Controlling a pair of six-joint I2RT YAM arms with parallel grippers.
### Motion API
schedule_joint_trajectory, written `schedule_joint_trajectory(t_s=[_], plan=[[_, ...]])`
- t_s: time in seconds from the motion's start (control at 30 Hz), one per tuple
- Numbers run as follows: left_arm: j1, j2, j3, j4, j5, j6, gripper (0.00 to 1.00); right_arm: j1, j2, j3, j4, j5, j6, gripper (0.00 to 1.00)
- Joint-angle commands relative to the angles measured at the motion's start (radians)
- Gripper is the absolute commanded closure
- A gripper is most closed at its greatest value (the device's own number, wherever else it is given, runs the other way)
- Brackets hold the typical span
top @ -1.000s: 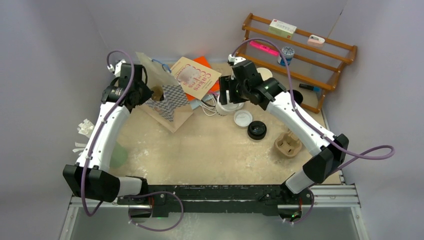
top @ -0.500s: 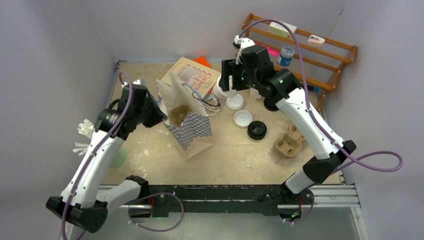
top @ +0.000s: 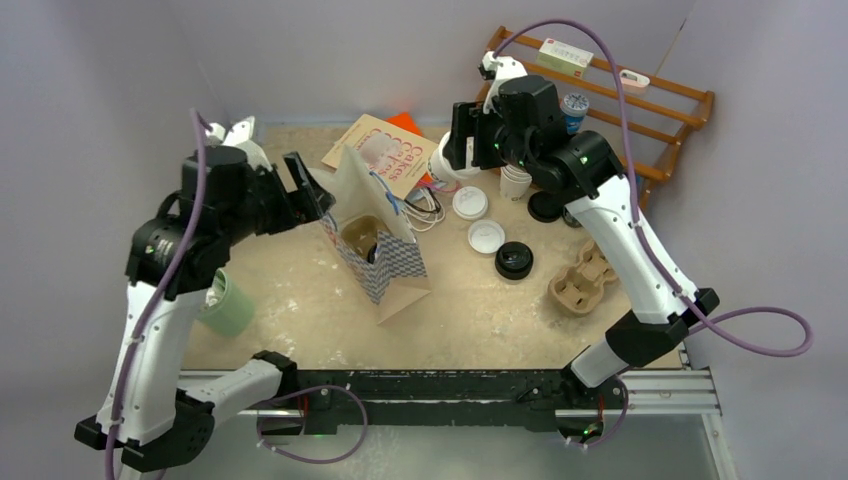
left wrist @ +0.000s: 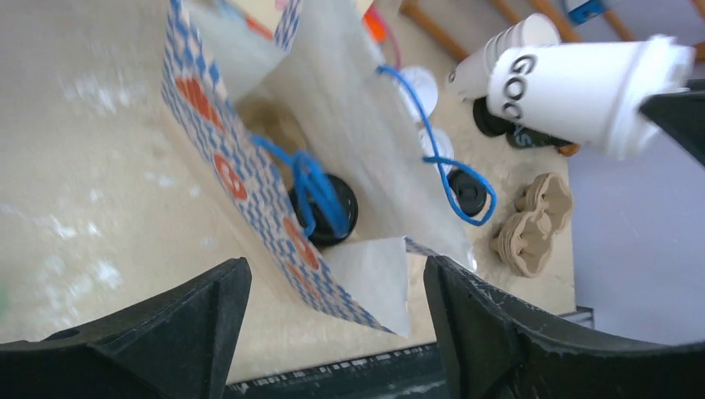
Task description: Pack the takeout coffee
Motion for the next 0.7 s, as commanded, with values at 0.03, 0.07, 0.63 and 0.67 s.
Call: schedule_joint_trajectory(t_s=[0.03,0.07,0.63,0.67], plan=[[0.000,0.095,0.245,-0.045,-0.059,0.310,0.22,0.002,-0.011,0.049,-0.017,-0.004,-0.005,0.25],[-0.001,0.116,0.270,-0.036,-0.048,0.338,0.20,0.002,-0.010,0.059,-0.019,-0.008,0.000,0.26],[0.150,0.446,0.200,0.307,0.238,0.766,0.04,0.002,-0.079,0.063,-0.030,-0.053,0.003,0.28],[0.150,0.456,0.195,0.305,0.245,0.784,0.04,0.002,-0.073,0.079,-0.034,-0.056,-0.003,0.28]])
